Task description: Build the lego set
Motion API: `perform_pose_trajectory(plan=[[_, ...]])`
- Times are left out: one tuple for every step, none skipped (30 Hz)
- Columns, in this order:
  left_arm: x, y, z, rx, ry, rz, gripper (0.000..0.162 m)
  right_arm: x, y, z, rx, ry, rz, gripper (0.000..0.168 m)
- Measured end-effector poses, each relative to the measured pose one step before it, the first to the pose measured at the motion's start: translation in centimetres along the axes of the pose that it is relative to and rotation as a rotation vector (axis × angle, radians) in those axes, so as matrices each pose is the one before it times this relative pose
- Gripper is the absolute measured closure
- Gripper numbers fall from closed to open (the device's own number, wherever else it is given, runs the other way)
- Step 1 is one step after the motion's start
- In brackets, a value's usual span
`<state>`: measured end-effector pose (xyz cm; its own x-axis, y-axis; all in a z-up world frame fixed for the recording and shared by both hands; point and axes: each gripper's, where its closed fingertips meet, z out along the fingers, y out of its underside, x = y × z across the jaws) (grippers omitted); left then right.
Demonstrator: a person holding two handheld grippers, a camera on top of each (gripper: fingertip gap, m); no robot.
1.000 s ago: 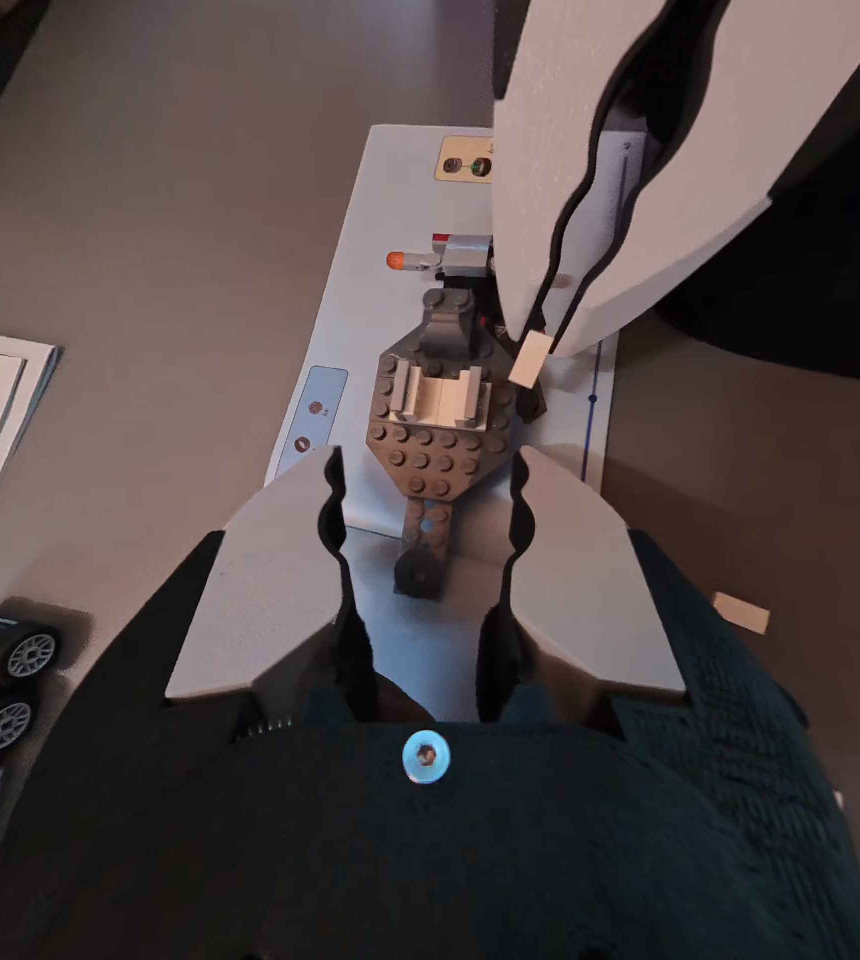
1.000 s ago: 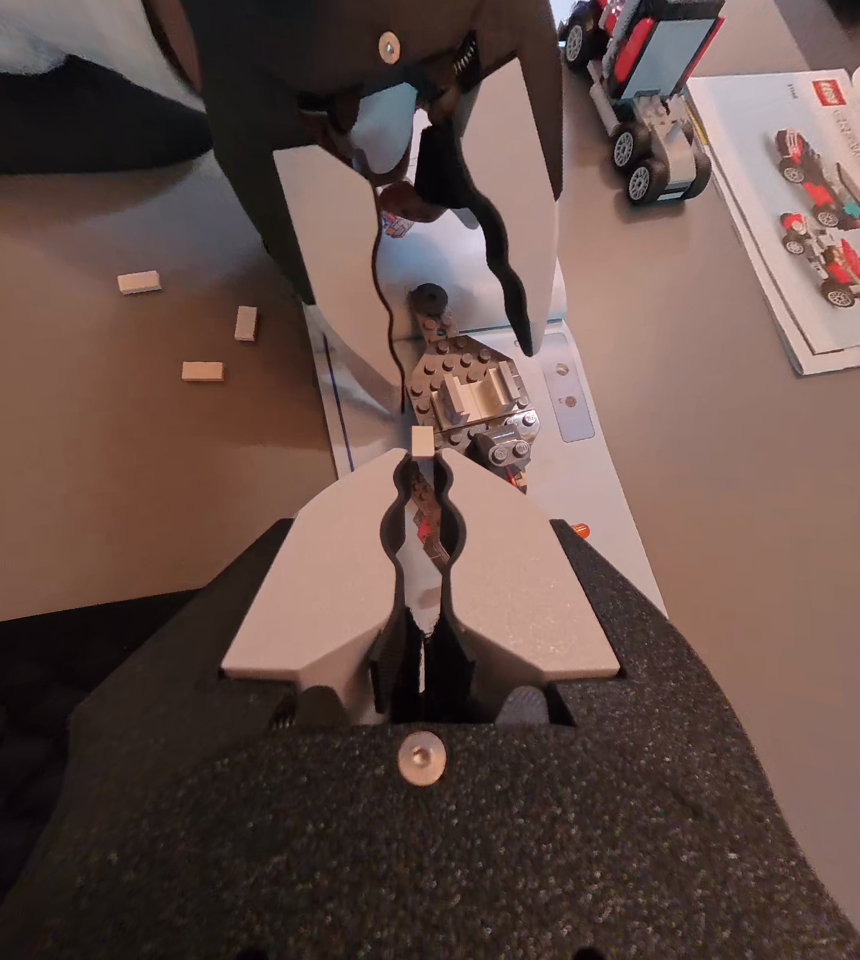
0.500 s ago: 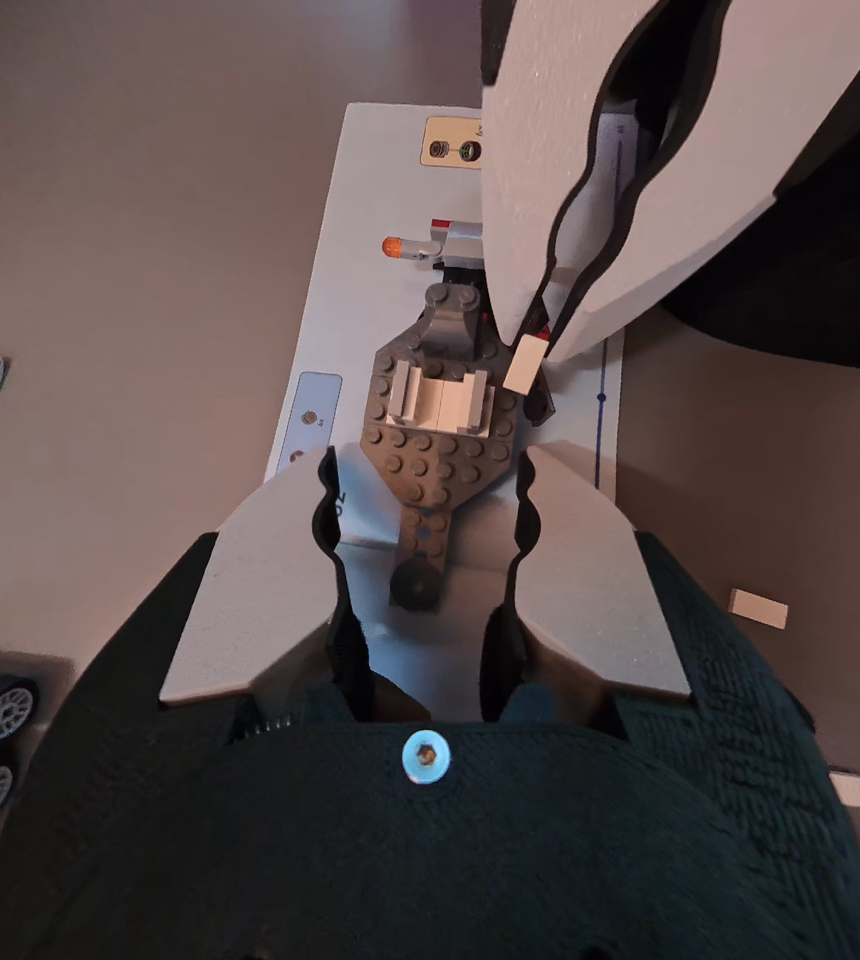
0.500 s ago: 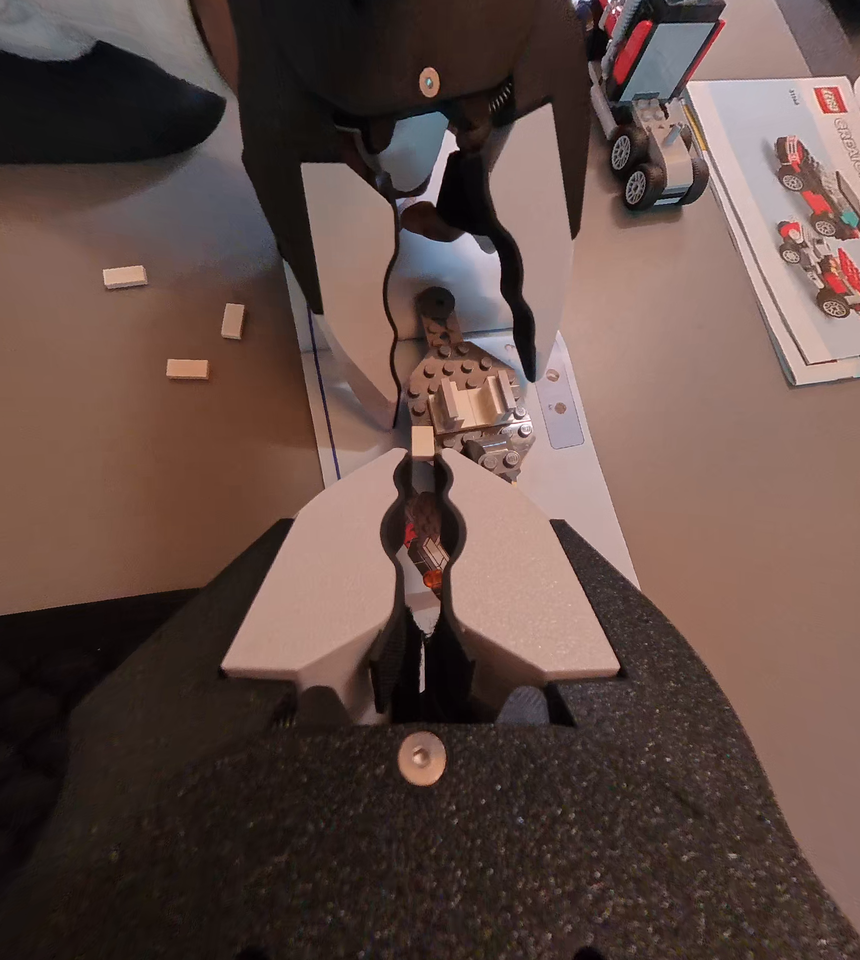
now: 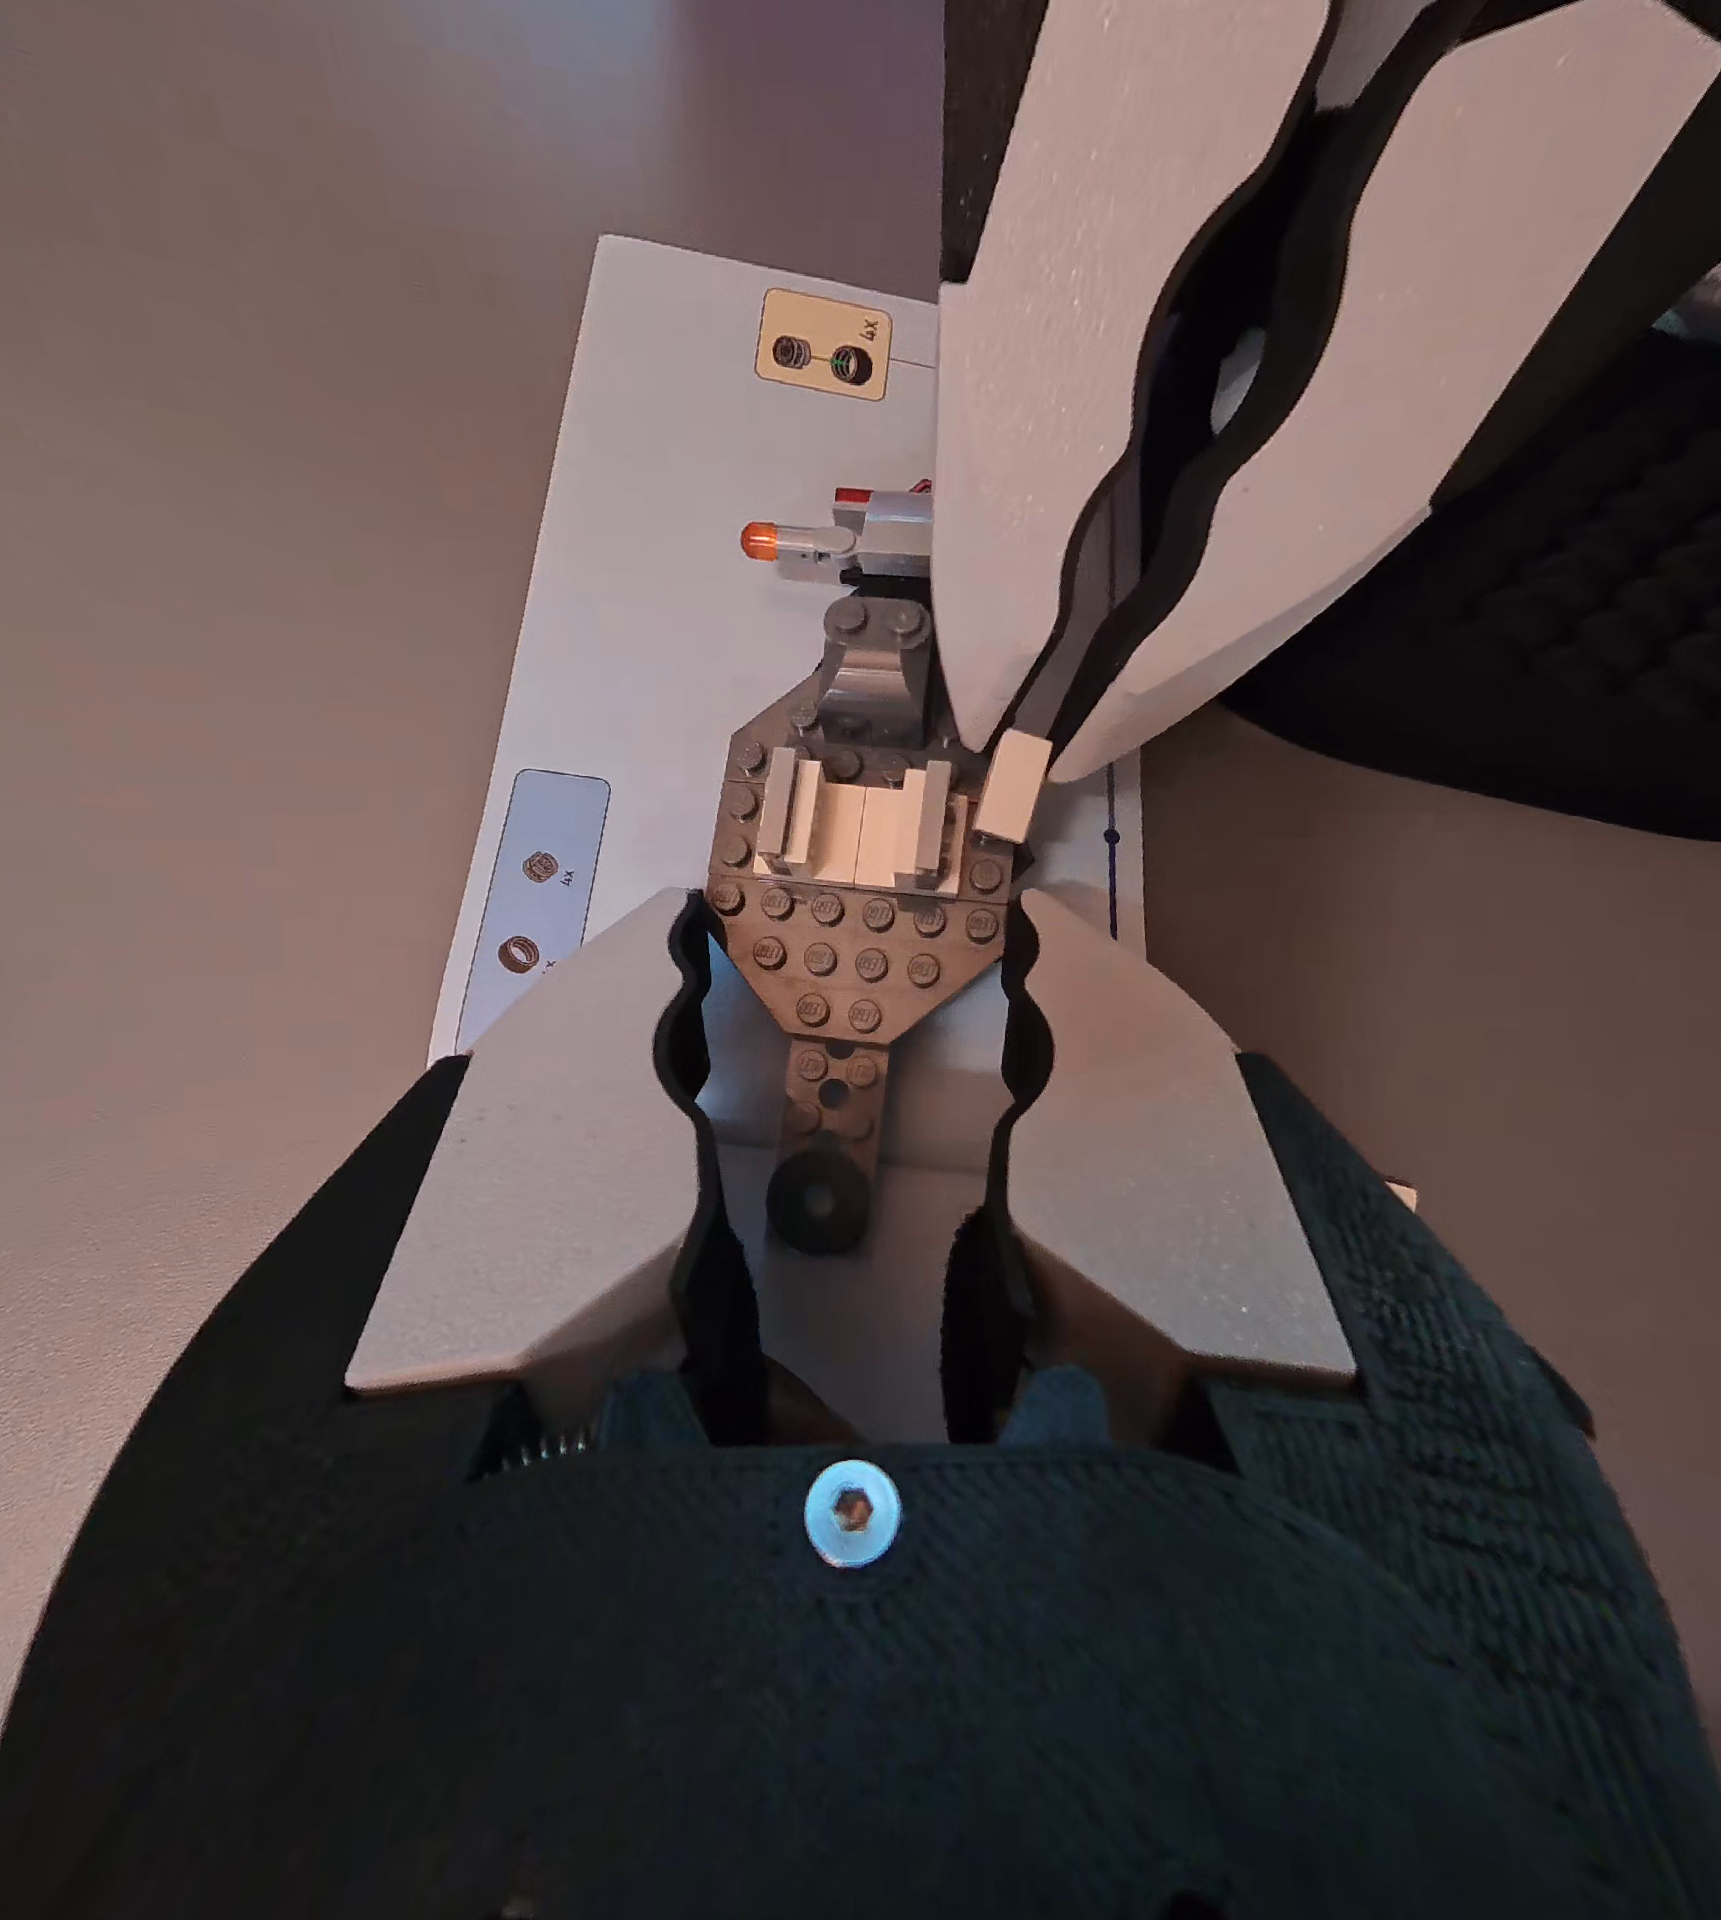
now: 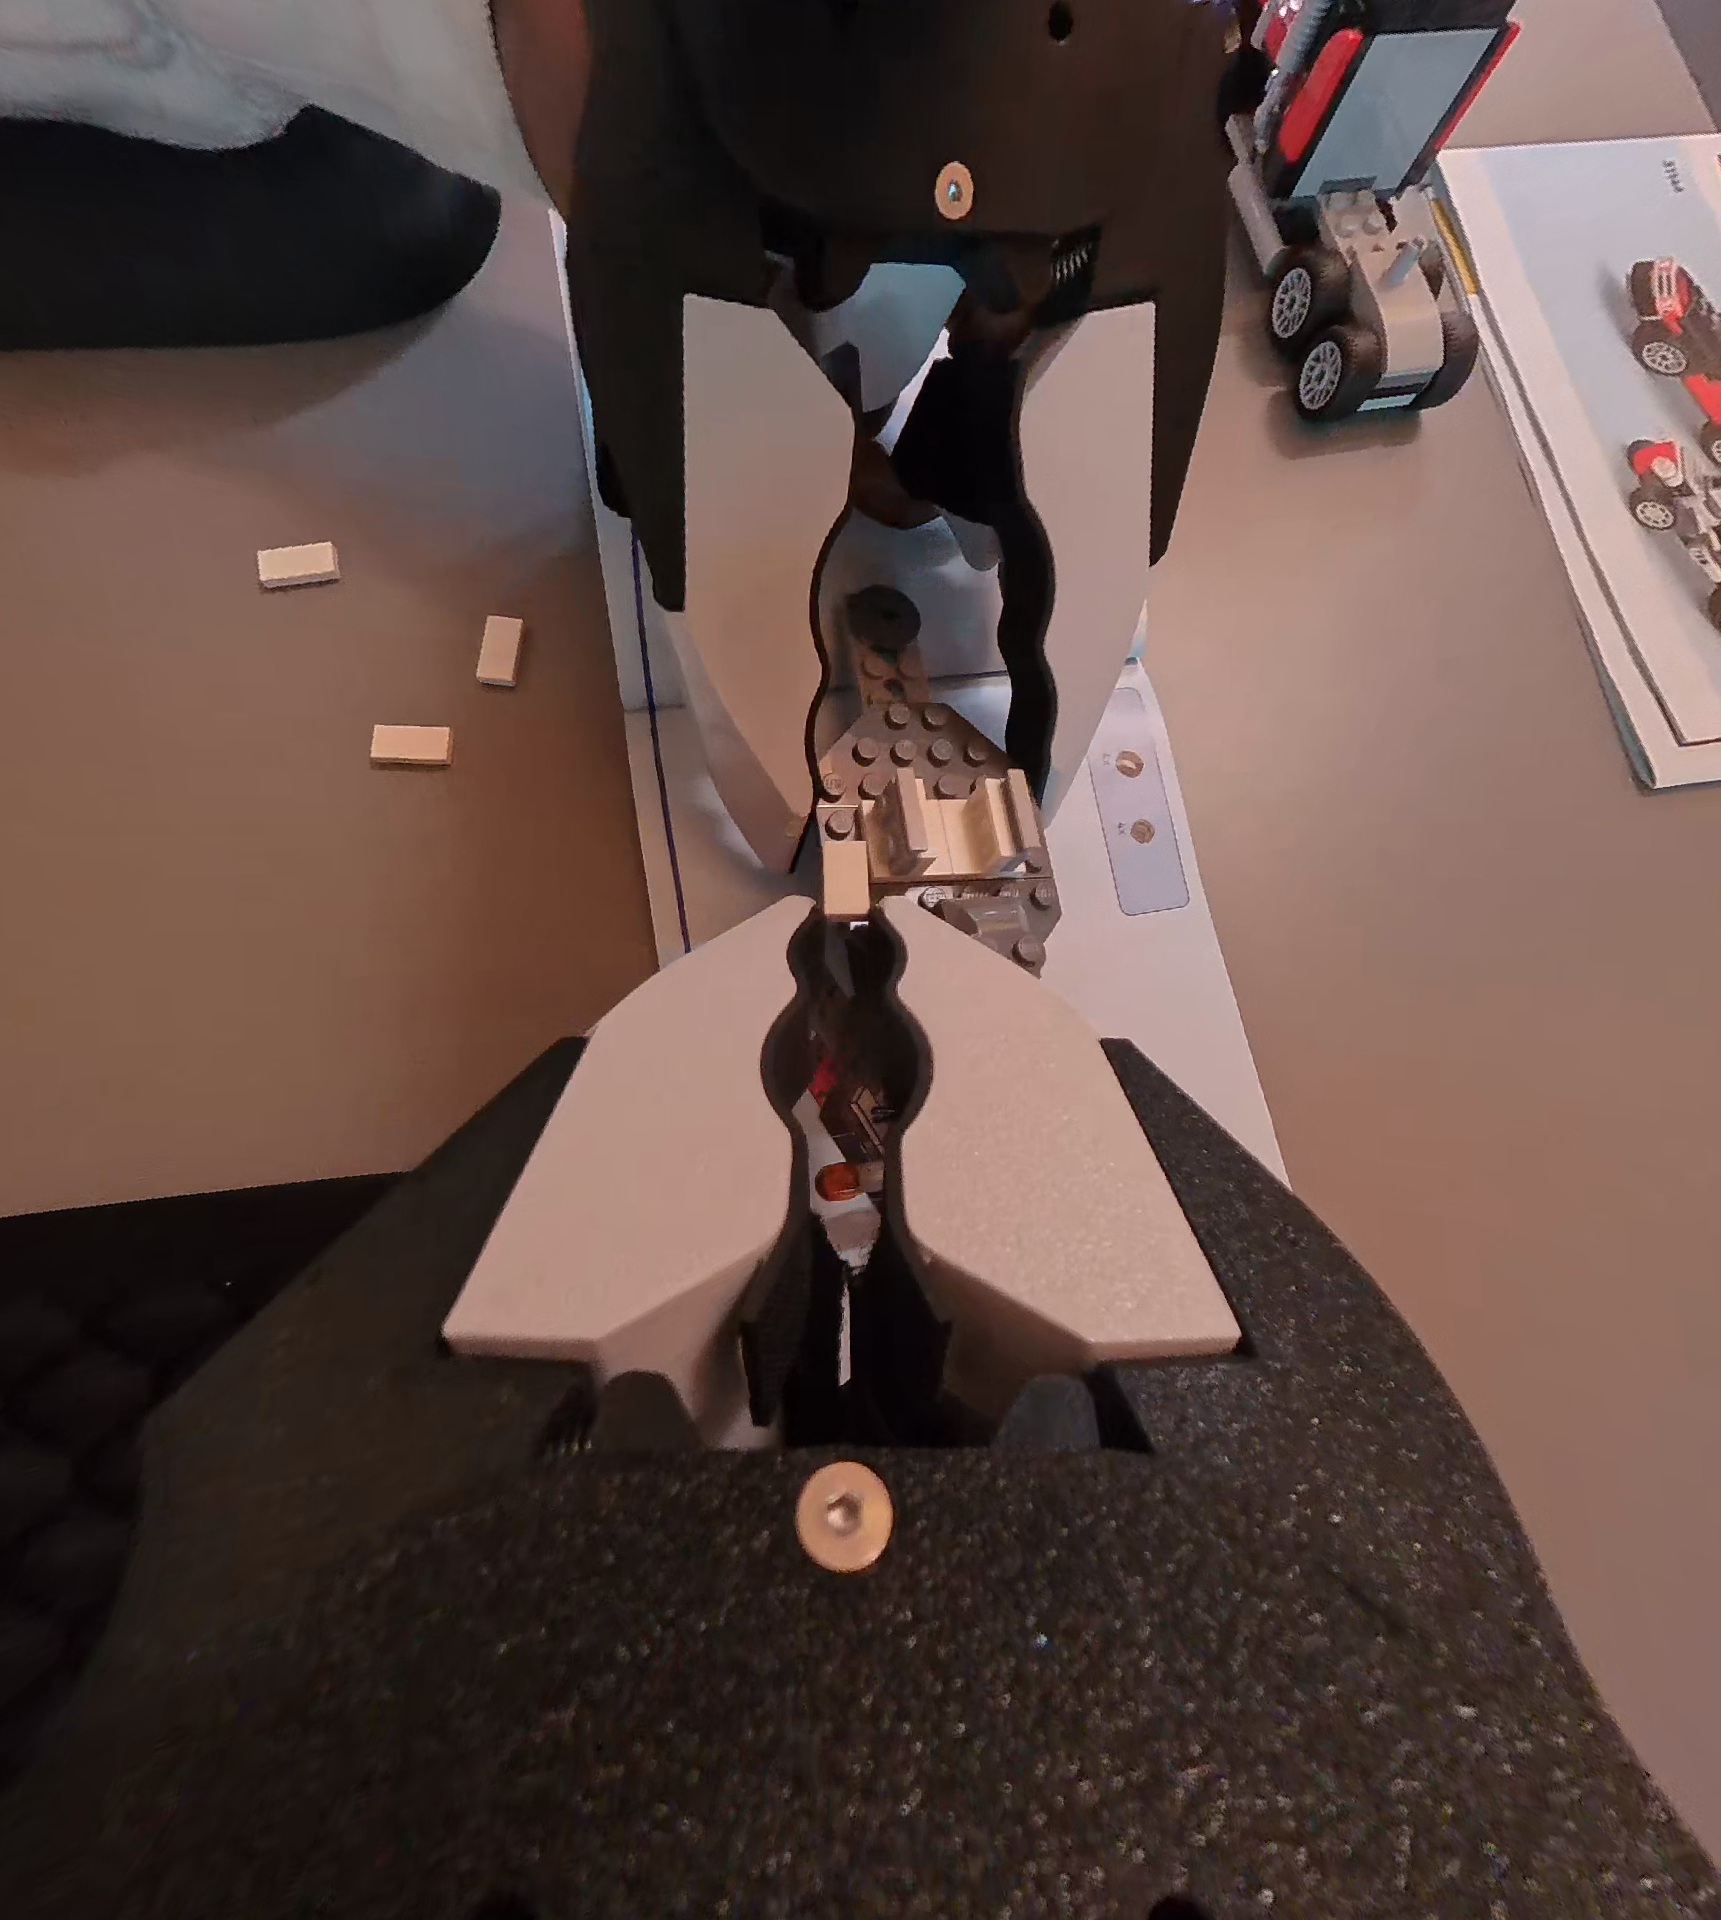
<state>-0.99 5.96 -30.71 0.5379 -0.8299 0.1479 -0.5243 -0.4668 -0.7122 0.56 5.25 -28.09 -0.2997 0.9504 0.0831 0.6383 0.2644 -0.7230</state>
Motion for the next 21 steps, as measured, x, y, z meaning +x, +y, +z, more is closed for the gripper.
perform_pose_trajectory(plan=[[0.009, -0.004, 0.005, 0.0002, 0.0000, 0.0006, 0.107, 0.018, -0.008, 0.007, -0.0013, -0.0016, 0.0005, 0.161], [0.011, -0.012, -0.012, 0.0012, 0.0011, -0.0008, 0.107, -0.017, -0.029, 0.008, -0.0004, -0.0038, 0.0000, 0.161], [0.013, -0.007, 0.000, 0.0024, 0.0023, -0.0020, 0.107, -0.006, 0.002, 0.013, -0.0023, -0.0014, -0.0013, 0.161], [0.005, -0.020, -0.011, 0.0032, 0.0023, -0.0034, 0.107, 0.014, 0.015, 0.003, -0.0030, 0.0012, -0.0013, 0.161], [0.007, -0.015, -0.014, 0.0028, 0.0025, -0.0032, 0.107, 0.006, 0.013, -0.011, -0.0032, 0.0012, -0.0017, 0.161], [0.006, -0.019, 0.000, 0.0019, 0.0019, -0.0020, 0.107, 0.007, 0.017, -0.005, -0.0026, 0.0020, -0.0023, 0.161], [0.000, -0.012, -0.011, 0.0008, 0.0008, -0.0010, 0.107, 0.028, 0.012, -0.018, -0.0017, 0.0022, -0.0010, 0.161], [-0.004, 0.004, -0.010, 0.0001, 0.0006, -0.0010, 0.107, 0.035, -0.006, -0.018, -0.0006, 0.0026, 0.0001, 0.161], [-0.004, -0.006, 0.011, 0.0003, 0.0008, -0.0024, 0.107, 0.050, -0.013, -0.032, 0.0001, 0.0048, -0.0001, 0.161], [-0.008, 0.001, 0.000, 0.0006, 0.0011, -0.0029, 0.107, 0.052, -0.042, -0.024, 0.0027, 0.0063, -0.0023, 0.161], [-0.001, 0.008, -0.005, 0.0003, 0.0011, -0.0026, 0.107, 0.048, -0.049, -0.010, 0.0033, 0.0066, -0.0041, 0.161], [-0.004, -0.004, 0.006, 0.0009, 0.0010, -0.0017, 0.107, 0.019, 0.008, -0.002, -0.0010, 0.0055, -0.0055, 0.161], [0.001, -0.002, -0.006, 0.0006, 0.0008, -0.0014, 0.107, 0.013, 0.047, -0.009, -0.0036, 0.0040, -0.0046, 0.161], [-0.001, -0.008, 0.005, 0.0002, 0.0003, -0.0004, 0.107, -0.004, 0.034, -0.002, -0.0019, 0.0014, -0.0028, 0.161], [-0.005, 0.003, -0.002, -0.0002, -0.0002, 0.0004, 0.107, -0.023, 0.020, 0.003, 0.0001, -0.0008, -0.0021, 0.161], [0.002, -0.002, 0.005, -0.0002, -0.0001, 0.0003, 0.107, -0.002, 0.018, -0.004, -0.0010, 0.0006, -0.0033, 0.161], [-0.002, 0.000, 0.000, -0.0004, 0.0002, -0.0005, 0.107, 0.038, -0.010, -0.007, -0.0007, 0.0030, -0.0051, 0.161], [-0.005, -0.007, -0.011, 0.0000, 0.0003, -0.0004, 0.107, 0.001, -0.015, 0.015, -0.0022, 0.0020, -0.0058, 0.161], [-0.003, 0.007, 0.003, 0.0000, 0.0005, -0.0009, 0.107, 0.010, -0.009, 0.000, -0.0038, 0.0030, -0.0076, 0.160], [-0.007, 0.003, 0.006, 0.0000, 0.0007, -0.0011, 0.108, -0.015, -0.009, 0.006, -0.0047, 0.0039, -0.0106, 0.160], [0.001, -0.004, -0.002, 0.0003, 0.0007, -0.0008, 0.108, -0.019, -0.016, 0.005, -0.0038, 0.0030, -0.0119, 0.160]])
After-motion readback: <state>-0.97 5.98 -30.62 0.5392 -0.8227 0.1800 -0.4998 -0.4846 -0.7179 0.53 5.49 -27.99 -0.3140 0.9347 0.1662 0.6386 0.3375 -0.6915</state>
